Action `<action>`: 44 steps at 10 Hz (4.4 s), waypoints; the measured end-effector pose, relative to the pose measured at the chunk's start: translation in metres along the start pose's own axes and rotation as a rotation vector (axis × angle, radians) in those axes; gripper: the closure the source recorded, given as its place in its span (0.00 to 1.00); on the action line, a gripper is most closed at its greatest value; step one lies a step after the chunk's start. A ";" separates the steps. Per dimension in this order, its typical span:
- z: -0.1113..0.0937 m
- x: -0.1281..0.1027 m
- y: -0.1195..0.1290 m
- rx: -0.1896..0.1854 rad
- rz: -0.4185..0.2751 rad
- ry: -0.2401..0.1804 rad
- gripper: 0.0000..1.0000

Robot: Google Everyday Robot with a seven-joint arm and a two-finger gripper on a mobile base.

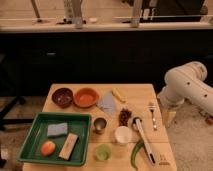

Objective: Place brush in red bowl

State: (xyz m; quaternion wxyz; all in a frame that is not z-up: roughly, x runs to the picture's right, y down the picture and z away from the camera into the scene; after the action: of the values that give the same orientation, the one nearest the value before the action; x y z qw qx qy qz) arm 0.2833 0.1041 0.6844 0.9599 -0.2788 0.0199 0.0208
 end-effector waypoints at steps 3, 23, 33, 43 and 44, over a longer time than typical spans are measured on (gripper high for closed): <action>0.000 0.000 0.000 0.000 0.000 0.000 0.20; 0.041 -0.004 0.019 0.146 0.600 0.016 0.20; 0.040 -0.022 0.055 0.160 0.788 -0.107 0.20; 0.090 -0.036 0.104 0.075 0.747 -0.083 0.20; 0.093 -0.036 0.109 0.066 0.746 -0.080 0.20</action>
State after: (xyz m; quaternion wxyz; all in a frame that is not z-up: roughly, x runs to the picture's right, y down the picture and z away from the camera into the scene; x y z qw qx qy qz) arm 0.2444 0.2450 0.7064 0.8948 -0.2202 0.0832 0.3793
